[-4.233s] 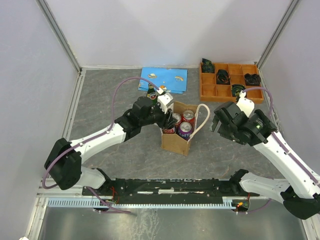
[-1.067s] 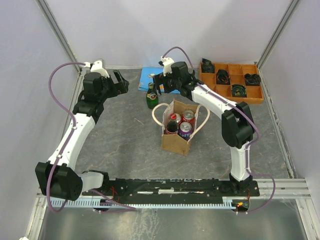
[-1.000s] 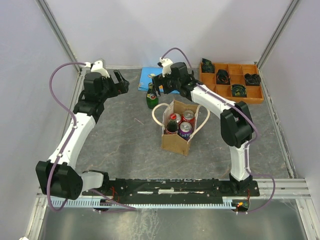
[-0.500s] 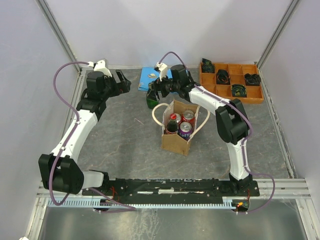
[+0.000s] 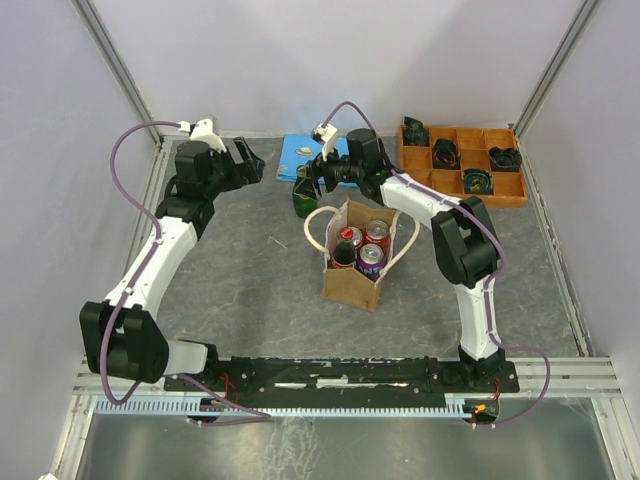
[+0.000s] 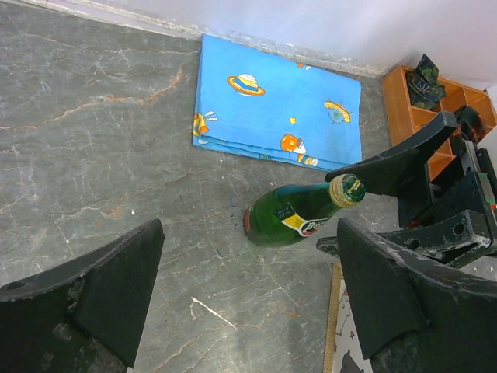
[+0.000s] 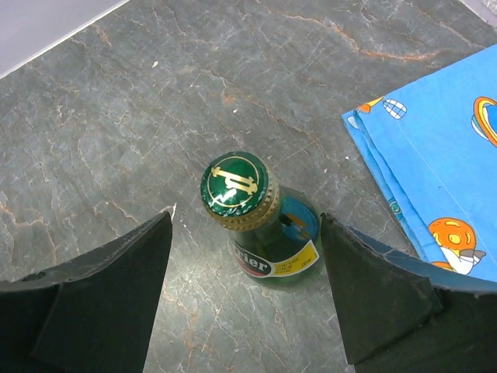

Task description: Place the beverage into the canvas bag

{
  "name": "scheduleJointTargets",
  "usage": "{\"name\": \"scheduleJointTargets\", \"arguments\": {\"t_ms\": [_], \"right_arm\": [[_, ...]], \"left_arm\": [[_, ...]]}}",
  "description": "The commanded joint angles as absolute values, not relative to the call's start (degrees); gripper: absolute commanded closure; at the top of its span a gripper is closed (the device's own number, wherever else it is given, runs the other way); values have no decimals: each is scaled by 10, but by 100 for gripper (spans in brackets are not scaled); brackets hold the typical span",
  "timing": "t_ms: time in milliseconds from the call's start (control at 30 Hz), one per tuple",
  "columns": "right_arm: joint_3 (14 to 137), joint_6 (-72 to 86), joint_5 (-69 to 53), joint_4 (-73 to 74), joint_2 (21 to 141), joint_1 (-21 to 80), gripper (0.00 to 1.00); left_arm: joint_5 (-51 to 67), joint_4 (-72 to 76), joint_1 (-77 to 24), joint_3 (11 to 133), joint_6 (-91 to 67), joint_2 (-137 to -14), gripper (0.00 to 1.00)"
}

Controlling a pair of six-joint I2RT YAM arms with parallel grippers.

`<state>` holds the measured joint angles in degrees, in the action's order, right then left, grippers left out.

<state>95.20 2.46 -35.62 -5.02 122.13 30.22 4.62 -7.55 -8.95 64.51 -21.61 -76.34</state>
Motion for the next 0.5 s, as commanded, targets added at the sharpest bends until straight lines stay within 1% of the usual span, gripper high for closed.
{"name": "scheduleJointTargets", "arguments": {"t_ms": [0,200,467], "right_arm": [[943,11,-363,-113,1217,302,15],[941,8,-362,-140,1232,301,15],[954,46,-362,-193,1274,301,17]], "left_arm": [[57,-40,-86,653,-244,-771,3],[61,-42,-86,660,-238,-782,3],[62,-42,-85,664,-235,-793,3]]}}
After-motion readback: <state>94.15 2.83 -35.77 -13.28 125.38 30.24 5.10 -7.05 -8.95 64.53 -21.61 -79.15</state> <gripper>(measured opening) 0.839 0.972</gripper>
